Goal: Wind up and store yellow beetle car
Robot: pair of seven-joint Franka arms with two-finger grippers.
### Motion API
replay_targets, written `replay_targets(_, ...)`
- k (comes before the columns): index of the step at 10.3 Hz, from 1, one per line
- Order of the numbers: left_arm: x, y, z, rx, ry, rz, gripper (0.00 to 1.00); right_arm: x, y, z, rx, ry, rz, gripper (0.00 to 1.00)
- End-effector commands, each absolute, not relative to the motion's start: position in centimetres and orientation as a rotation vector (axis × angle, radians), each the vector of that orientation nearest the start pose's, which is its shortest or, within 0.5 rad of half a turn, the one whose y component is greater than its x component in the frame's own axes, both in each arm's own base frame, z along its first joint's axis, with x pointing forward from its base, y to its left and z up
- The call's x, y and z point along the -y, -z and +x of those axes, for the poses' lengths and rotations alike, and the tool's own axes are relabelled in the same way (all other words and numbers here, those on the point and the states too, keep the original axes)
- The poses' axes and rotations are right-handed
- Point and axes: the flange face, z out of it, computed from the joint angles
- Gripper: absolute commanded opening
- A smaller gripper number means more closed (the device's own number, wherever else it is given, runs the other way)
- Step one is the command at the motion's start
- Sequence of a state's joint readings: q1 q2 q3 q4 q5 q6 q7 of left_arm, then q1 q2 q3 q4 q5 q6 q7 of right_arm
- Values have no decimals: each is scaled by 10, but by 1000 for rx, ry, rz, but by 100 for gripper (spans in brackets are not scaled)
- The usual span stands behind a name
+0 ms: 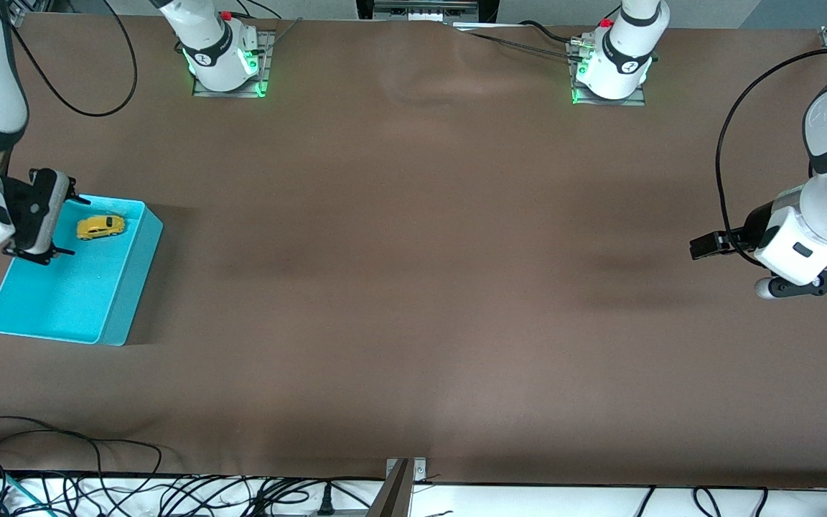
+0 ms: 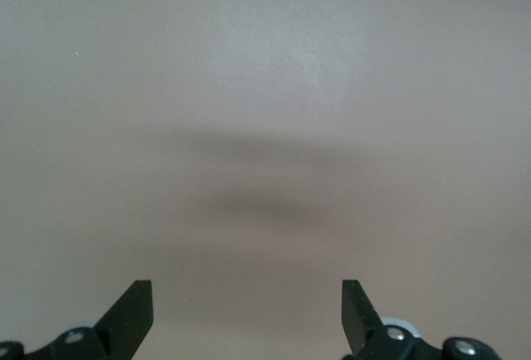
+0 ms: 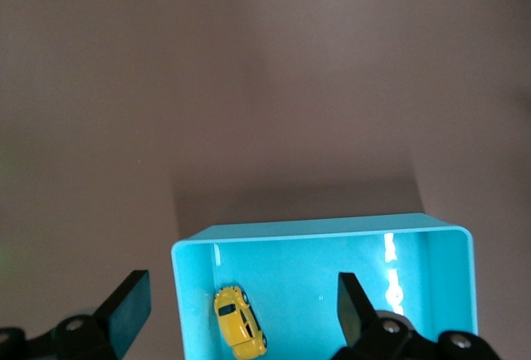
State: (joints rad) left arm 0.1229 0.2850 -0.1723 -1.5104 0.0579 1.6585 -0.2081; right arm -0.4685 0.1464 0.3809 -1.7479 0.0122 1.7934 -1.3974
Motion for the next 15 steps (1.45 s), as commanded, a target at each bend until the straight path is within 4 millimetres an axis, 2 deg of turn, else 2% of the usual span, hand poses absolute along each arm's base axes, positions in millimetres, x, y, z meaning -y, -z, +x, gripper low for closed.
replay_targets(1,10,-497,628,134,-222,-3103,100,32,-522,568,1745,71,-2509,100)
replay_targets(2,11,-491,627,120,-248,-3135,100,18,-544,562,1659,106,-2588,100)
replay_targets(4,11,-492,629,112,-242,-3140,100,25,-559,553,1313,119,-2766,100)
replay_targets(6,11,-491,629,114,-244,-3140,100,5,-569,549,877,117,-2902,100)
replay_targets(8,10,-492,630,116,-236,-3138,100,-11,-584,550,536,124,-2973,100)
replay_targets(9,9,-492,630,115,-236,-3135,100,-20,-593,550,419,135,-2994,100)
replay_targets(11,9,-492,630,113,-236,-3135,100,-33,-599,552,335,136,-3020,100)
replay_targets(15,8,-492,630,118,-236,-3134,100,-36,-594,557,278,72,-3044,100)
